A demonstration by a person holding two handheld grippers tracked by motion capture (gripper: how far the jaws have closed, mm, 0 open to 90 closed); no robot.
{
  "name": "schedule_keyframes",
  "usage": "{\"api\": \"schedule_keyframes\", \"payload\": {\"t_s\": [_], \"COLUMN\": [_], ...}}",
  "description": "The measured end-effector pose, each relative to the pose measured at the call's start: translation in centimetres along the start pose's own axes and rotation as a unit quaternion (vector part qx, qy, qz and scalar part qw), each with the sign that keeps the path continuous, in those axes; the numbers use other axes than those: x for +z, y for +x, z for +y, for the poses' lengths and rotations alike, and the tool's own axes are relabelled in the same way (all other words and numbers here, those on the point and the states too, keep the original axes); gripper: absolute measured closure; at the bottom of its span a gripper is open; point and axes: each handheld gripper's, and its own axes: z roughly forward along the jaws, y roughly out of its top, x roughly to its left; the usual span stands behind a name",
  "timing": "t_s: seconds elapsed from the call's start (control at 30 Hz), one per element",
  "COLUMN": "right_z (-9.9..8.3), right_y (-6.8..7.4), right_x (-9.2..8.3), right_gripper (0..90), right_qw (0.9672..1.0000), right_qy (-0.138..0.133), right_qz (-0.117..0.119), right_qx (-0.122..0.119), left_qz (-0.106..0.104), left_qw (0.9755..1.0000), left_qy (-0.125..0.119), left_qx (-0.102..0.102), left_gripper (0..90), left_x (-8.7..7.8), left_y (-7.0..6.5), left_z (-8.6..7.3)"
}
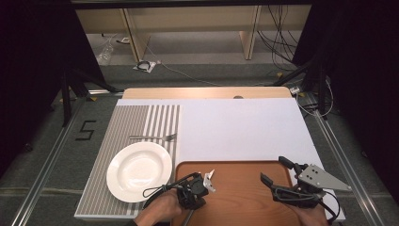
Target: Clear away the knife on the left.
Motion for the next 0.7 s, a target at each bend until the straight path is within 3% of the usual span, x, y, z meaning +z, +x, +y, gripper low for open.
{"api": "schedule_keyframes", "payload": {"t_s": [0.7], "right_z": [0.0], "right_y": [0.0], "right_x": [0.0], "right_gripper": [18.6], "right_qw": [1.0], "right_qy": [0.001], "right_qz": [0.002], "right_qx": [-0.001], "left_qz": [0.032], "left_qw": [0.9992], "left_qy": [0.006], "left_qx": [-0.024], "left_gripper": [89.1], "left_x": [-0.5], "left_y": [1.9], "left_z": [-0.9]}}
